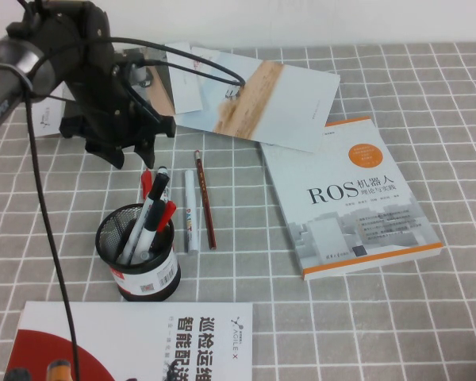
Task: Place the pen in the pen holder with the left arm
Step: Pick up the pen on the table
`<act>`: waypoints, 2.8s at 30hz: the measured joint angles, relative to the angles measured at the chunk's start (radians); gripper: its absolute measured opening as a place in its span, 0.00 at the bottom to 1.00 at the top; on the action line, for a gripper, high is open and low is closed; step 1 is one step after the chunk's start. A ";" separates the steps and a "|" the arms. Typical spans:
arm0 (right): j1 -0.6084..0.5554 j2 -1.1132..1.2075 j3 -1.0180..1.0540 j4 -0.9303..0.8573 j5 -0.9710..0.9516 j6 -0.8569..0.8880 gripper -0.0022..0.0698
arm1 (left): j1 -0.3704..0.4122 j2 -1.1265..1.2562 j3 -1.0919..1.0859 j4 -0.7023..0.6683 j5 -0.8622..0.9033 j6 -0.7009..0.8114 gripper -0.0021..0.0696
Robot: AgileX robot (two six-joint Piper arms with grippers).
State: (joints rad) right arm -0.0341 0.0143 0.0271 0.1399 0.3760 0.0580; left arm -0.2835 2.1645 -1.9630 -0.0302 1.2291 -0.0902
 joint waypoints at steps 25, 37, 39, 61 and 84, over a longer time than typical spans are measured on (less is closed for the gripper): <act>0.000 0.000 0.000 0.000 0.000 0.000 0.01 | -0.026 0.085 0.000 0.016 0.000 -0.074 0.51; 0.000 0.000 0.000 0.000 0.000 0.000 0.01 | -0.026 0.104 -0.002 0.055 -0.002 -0.076 0.51; 0.000 0.000 0.000 0.000 0.000 0.000 0.01 | -0.026 0.111 -0.002 0.055 -0.002 -0.078 0.51; 0.000 0.000 0.000 0.000 0.000 0.000 0.01 | -0.026 0.134 -0.010 0.055 0.000 -0.084 0.27; 0.000 0.000 0.000 0.000 0.000 0.000 0.01 | -0.026 0.025 -0.118 0.099 -0.037 0.023 0.16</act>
State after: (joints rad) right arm -0.0341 0.0143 0.0271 0.1399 0.3760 0.0580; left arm -0.3091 2.1895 -2.0812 0.0692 1.1921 -0.0675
